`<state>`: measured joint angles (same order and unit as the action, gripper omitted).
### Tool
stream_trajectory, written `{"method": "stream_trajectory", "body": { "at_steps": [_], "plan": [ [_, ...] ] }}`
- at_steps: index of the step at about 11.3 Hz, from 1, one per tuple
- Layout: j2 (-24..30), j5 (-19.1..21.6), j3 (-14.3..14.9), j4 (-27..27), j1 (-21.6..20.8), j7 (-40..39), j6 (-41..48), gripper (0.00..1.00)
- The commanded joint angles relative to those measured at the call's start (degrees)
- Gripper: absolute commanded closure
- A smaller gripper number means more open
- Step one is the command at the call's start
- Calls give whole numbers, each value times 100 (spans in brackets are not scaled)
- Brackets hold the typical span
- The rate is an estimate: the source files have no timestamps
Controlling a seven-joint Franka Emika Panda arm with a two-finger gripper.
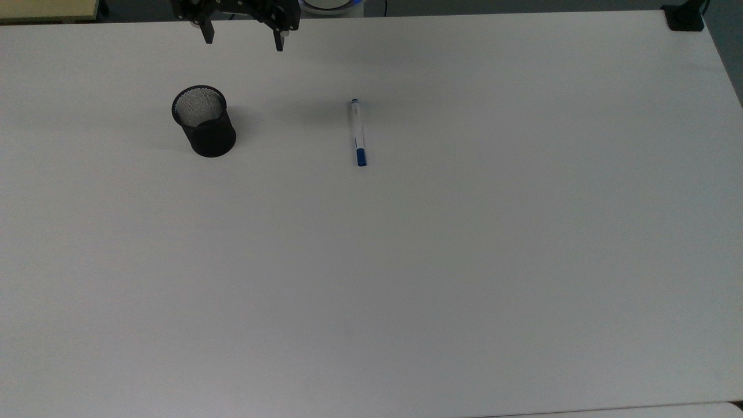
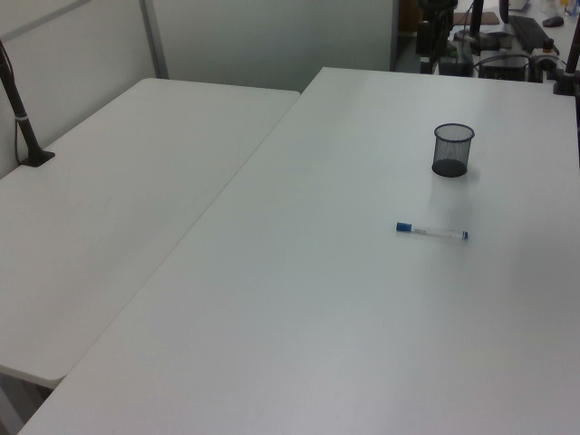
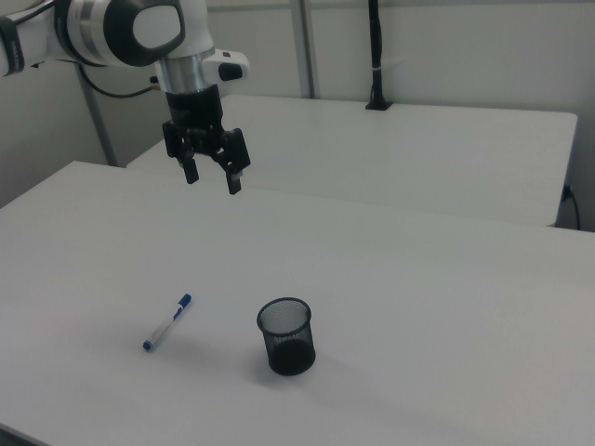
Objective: Insert the marker
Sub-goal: 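Move the open gripper over the white blue-capped marker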
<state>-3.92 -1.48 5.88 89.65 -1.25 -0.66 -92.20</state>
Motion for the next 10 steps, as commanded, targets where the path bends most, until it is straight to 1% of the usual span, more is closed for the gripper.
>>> {"method": "stream_trajectory", "body": {
  "at_steps": [1,7,10],
  "plan": [
    [-46,-11,-17,-9,-6,92,10,0],
    [-65,-19,-34,-9,-6,40,1,0],
    [-257,-19,-34,8,-94,-21,9,0]
  ]
}}
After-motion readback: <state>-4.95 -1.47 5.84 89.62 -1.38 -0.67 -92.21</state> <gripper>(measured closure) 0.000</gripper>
